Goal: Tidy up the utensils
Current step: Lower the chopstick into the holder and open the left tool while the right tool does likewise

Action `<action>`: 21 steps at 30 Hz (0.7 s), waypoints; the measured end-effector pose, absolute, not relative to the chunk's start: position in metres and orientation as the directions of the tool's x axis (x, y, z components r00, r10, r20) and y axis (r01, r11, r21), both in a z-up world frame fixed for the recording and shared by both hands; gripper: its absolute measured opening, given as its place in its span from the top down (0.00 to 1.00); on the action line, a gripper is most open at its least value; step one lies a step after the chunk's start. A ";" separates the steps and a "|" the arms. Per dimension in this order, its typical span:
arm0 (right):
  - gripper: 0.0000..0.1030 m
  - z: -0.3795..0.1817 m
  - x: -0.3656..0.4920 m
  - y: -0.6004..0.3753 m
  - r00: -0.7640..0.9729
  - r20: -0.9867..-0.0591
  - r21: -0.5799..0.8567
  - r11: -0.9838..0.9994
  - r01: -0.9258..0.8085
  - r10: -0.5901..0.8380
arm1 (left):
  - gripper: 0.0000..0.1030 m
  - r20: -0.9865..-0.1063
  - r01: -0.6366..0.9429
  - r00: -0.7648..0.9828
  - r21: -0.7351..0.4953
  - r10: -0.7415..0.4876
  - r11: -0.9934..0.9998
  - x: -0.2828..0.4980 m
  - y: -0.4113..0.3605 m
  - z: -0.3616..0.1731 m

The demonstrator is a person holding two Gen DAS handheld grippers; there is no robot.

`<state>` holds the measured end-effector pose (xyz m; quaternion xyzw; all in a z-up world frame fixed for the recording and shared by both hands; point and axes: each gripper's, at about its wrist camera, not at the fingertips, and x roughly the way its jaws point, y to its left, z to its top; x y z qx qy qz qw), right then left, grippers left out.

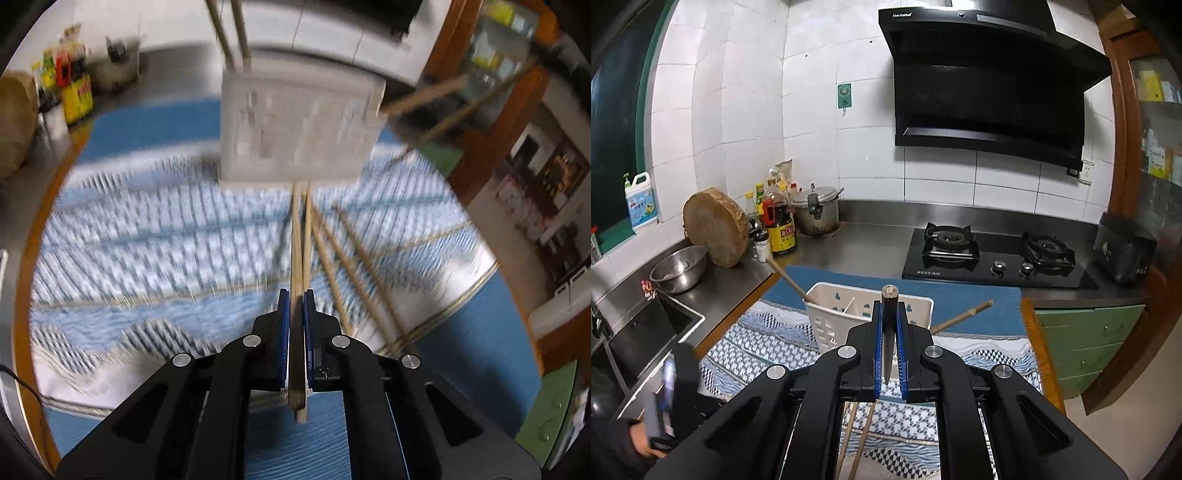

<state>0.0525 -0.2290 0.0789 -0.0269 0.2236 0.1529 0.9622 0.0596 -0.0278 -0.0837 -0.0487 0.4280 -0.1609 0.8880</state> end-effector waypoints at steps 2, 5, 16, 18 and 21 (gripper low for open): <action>0.93 0.082 0.055 -0.231 0.855 -0.431 0.024 0.951 -0.307 0.287 | 0.95 -0.697 0.250 0.631 -0.232 -0.339 0.940 0.060 -0.024 -0.060; 0.93 0.088 0.058 -0.231 0.861 -0.416 0.029 0.951 -0.308 0.291 | 0.95 -0.638 0.265 0.678 -0.251 -0.365 0.931 0.065 -0.018 -0.032; 0.94 0.108 0.077 -0.239 0.891 -0.368 0.021 0.960 -0.279 0.267 | 0.95 -0.558 0.320 0.720 -0.261 -0.413 0.911 0.083 -0.017 0.019; 0.94 0.109 0.083 -0.241 0.894 -0.365 0.020 0.963 -0.269 0.258 | 0.95 -0.538 0.332 0.729 -0.263 -0.423 0.906 0.084 -0.015 0.030; 0.94 0.109 0.094 -0.242 0.899 -0.362 0.017 0.966 -0.258 0.246 | 0.95 -0.500 0.348 0.748 -0.265 -0.437 0.899 0.087 -0.010 0.053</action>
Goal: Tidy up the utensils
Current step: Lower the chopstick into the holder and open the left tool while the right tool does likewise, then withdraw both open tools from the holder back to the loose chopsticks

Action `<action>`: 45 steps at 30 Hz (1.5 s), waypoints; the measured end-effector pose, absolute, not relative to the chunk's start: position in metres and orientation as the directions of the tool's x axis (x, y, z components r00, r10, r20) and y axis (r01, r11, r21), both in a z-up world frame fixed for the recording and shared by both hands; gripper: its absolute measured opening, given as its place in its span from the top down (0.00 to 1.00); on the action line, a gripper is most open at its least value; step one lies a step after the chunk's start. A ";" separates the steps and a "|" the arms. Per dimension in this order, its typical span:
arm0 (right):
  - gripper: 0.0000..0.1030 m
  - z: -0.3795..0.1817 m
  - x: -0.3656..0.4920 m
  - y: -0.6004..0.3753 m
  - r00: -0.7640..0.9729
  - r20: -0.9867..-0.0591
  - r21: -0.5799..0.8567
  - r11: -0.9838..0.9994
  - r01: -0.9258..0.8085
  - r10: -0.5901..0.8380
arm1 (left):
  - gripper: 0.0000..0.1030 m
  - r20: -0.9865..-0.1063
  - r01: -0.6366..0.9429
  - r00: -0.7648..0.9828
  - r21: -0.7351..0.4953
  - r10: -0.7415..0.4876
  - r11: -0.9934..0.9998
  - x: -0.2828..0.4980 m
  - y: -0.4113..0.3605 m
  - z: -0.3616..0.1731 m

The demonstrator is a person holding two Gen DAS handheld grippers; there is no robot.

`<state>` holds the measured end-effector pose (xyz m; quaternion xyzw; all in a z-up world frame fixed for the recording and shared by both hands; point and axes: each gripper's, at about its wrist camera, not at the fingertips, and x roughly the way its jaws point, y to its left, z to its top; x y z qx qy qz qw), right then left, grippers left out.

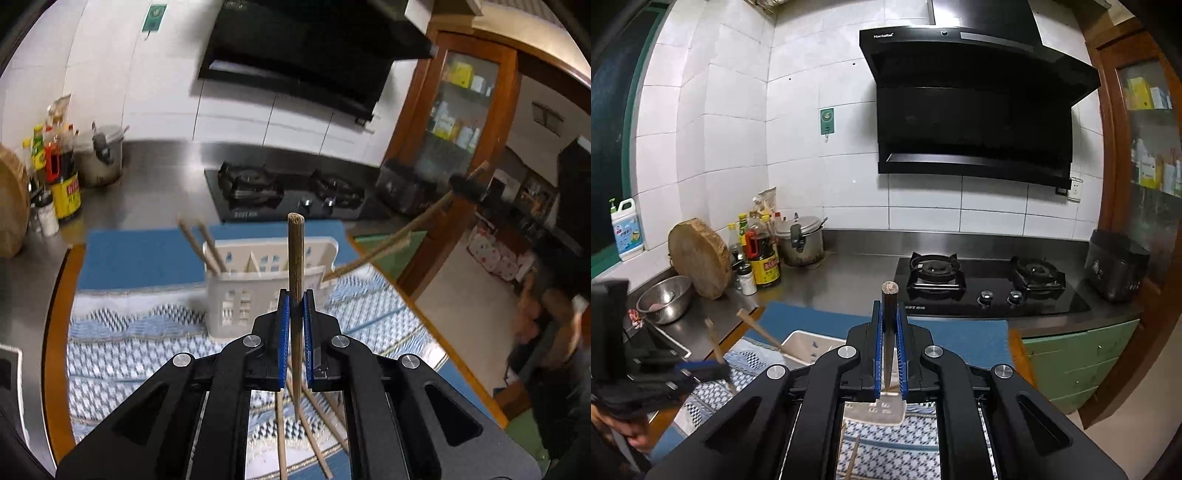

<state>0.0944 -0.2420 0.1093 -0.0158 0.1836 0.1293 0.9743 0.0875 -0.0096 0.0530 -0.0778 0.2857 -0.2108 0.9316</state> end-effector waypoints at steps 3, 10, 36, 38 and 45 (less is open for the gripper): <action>0.94 0.107 0.107 -0.240 0.890 -0.379 0.020 0.964 -0.265 0.253 | 0.95 -0.468 0.356 0.767 -0.257 -0.439 0.898 0.094 -0.006 0.072; 0.94 0.092 0.133 -0.226 0.860 -0.441 0.006 0.959 -0.283 0.257 | 0.95 -0.336 0.311 0.855 -0.277 -0.395 0.909 0.109 0.011 0.110; 0.86 0.061 0.147 -0.222 0.839 -0.485 0.004 0.960 -0.279 0.246 | 0.91 -0.359 0.168 0.890 -0.313 -0.280 0.935 0.171 0.016 0.075; 0.85 0.065 0.141 -0.226 0.844 -0.476 0.009 0.961 -0.277 0.247 | 0.91 -0.359 0.172 0.891 -0.298 -0.277 0.939 0.168 0.016 0.077; 0.80 0.070 0.098 -0.236 0.852 -0.453 0.027 0.960 -0.280 0.261 | 0.80 -0.363 0.208 0.889 -0.225 -0.280 0.952 0.135 0.010 0.086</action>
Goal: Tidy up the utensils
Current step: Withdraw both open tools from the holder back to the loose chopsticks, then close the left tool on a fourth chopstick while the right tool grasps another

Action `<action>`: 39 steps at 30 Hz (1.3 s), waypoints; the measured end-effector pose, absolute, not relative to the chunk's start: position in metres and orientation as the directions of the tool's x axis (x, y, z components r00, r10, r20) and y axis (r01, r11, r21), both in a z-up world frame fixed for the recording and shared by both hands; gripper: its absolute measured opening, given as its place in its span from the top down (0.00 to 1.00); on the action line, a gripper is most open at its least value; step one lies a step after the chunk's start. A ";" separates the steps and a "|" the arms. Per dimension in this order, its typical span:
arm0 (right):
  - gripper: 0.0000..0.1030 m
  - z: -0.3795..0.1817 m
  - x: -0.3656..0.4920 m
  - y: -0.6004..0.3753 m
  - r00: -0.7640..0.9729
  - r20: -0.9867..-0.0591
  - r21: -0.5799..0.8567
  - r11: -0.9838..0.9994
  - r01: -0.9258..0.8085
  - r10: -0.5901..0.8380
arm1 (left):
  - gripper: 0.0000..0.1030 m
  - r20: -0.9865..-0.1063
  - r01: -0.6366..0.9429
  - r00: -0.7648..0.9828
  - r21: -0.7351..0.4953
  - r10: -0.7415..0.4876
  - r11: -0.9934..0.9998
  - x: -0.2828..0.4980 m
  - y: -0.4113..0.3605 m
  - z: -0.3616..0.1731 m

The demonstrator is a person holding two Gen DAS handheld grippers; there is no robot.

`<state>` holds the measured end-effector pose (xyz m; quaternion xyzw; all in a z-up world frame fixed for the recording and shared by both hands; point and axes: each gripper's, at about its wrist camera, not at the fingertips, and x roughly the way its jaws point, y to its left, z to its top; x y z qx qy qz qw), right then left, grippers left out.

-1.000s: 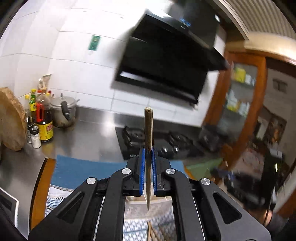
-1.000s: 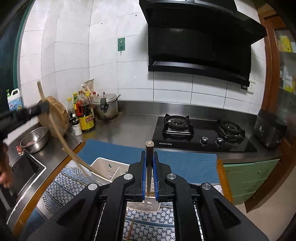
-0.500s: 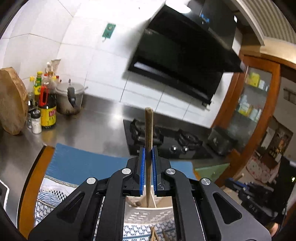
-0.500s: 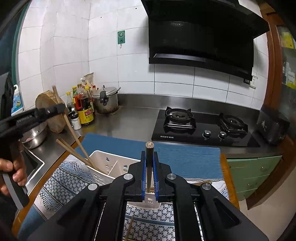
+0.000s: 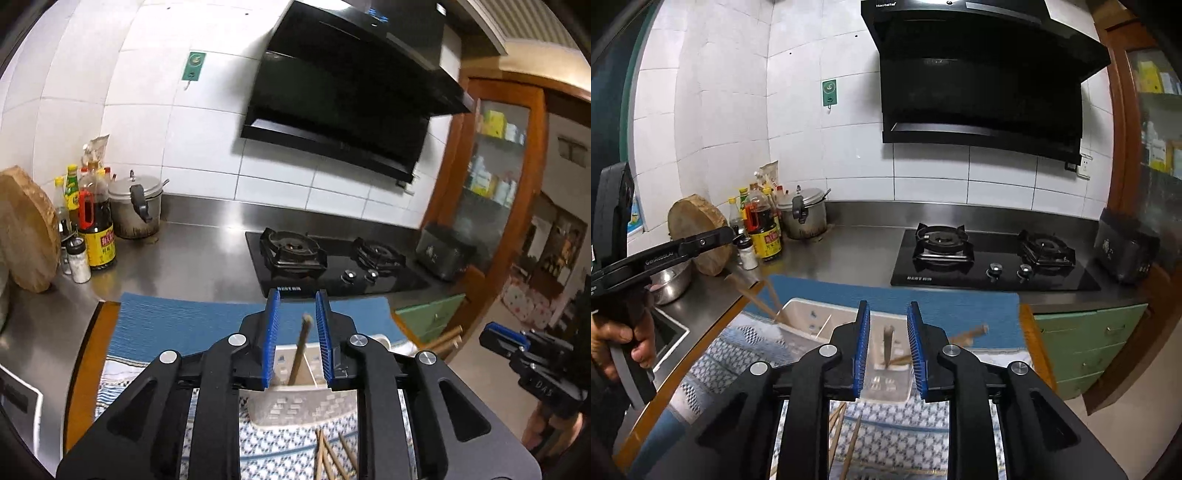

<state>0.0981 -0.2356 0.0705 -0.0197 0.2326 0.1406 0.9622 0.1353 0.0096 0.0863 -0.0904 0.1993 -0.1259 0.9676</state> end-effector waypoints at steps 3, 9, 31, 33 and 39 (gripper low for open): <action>0.80 0.059 0.075 -0.239 0.838 -0.472 0.045 0.957 -0.286 0.272 | 0.80 -0.394 0.236 0.870 -0.196 -0.297 0.952 0.117 0.004 0.080; 0.80 0.026 0.043 -0.236 0.800 -0.533 0.065 0.956 -0.287 0.276 | 0.80 -0.485 0.252 0.817 -0.186 -0.312 0.950 0.085 0.002 0.047; 0.86 -0.123 -0.006 -0.208 0.547 -0.785 0.165 0.949 -0.269 0.291 | 0.80 -0.775 0.279 0.546 -0.191 -0.319 0.941 0.040 -0.031 -0.112; 0.86 -0.131 -0.005 -0.207 0.529 -0.796 0.174 0.948 -0.267 0.294 | 0.80 -0.785 0.283 0.529 -0.195 -0.323 0.939 0.040 -0.033 -0.118; 0.87 -0.145 -0.004 -0.203 0.488 -0.826 0.171 0.950 -0.262 0.283 | 0.80 -0.809 0.280 0.497 -0.193 -0.314 0.940 0.042 -0.038 -0.134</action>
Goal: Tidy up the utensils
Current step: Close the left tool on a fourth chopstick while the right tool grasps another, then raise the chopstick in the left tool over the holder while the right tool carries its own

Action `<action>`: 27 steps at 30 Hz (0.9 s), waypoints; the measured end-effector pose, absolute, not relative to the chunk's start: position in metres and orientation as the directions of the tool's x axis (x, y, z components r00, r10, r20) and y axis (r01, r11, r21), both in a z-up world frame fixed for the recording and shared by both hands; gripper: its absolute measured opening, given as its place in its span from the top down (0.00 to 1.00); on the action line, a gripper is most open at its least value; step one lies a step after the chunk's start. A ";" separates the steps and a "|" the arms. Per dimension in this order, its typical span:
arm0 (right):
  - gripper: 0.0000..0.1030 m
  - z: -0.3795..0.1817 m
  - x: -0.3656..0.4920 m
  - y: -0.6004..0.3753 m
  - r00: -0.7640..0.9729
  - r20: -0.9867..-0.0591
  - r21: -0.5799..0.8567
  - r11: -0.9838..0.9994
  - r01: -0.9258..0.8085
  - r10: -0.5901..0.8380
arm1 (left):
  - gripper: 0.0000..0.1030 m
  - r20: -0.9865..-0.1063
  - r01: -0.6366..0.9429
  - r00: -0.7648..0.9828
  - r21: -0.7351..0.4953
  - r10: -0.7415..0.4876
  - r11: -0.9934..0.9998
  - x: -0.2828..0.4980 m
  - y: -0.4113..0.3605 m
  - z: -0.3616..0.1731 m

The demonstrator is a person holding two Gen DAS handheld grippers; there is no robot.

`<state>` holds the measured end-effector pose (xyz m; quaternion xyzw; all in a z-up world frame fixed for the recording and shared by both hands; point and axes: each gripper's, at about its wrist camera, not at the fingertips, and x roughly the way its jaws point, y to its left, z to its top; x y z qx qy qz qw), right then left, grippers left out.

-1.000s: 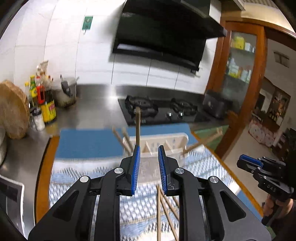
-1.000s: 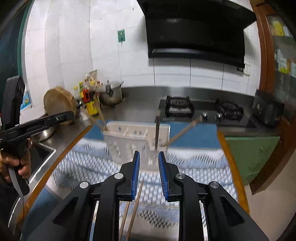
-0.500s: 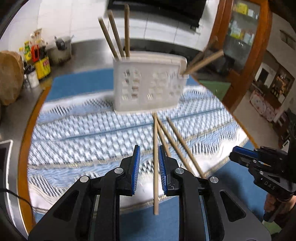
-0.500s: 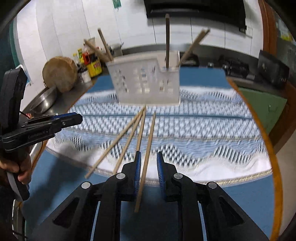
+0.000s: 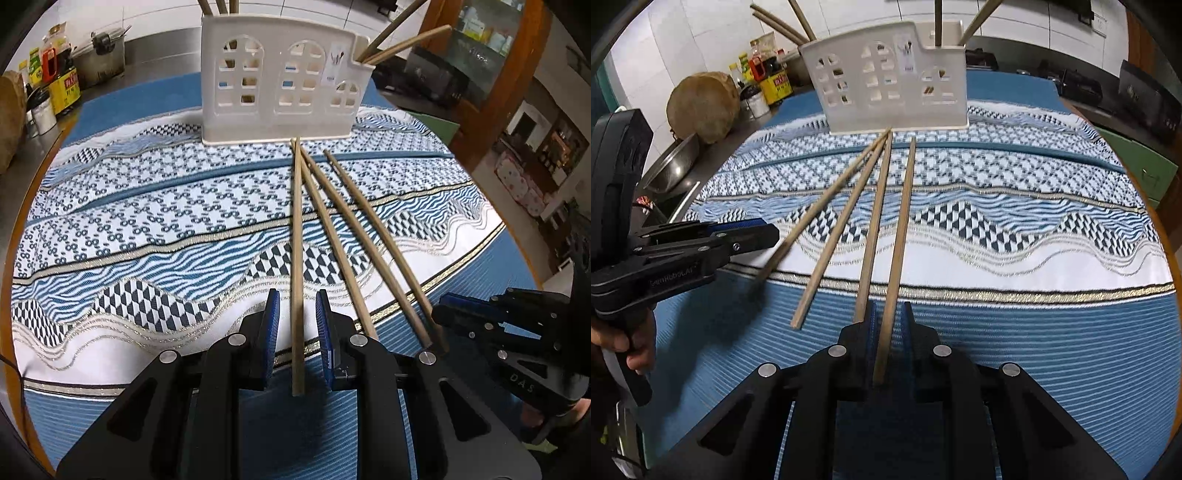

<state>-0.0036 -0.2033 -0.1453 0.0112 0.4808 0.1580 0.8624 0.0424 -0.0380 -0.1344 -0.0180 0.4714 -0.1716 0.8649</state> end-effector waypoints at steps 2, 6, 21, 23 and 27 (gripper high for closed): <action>0.88 -0.149 -0.004 -0.202 0.474 -0.833 0.176 0.949 -0.261 0.285 | 0.80 -0.815 0.280 0.489 -0.191 -0.311 0.941 0.044 -0.039 -0.139; 0.91 -0.152 -0.004 -0.199 0.468 -0.839 0.164 0.949 -0.269 0.277 | 0.80 -0.829 0.289 0.468 -0.184 -0.306 0.939 0.045 -0.046 -0.147; 0.93 -0.143 -0.006 -0.200 0.493 -0.832 0.119 0.951 -0.287 0.253 | 0.94 -0.845 0.264 0.470 -0.142 -0.256 0.954 0.052 -0.051 -0.155; 0.93 -0.133 -0.009 -0.201 0.517 -0.819 0.102 0.951 -0.292 0.247 | 0.94 -0.844 0.265 0.471 -0.143 -0.257 0.954 0.051 -0.051 -0.155; 0.93 -0.112 -0.011 -0.206 0.567 -0.786 0.086 0.952 -0.295 0.246 | 0.94 -0.828 0.260 0.483 -0.175 -0.285 0.950 0.050 -0.047 -0.149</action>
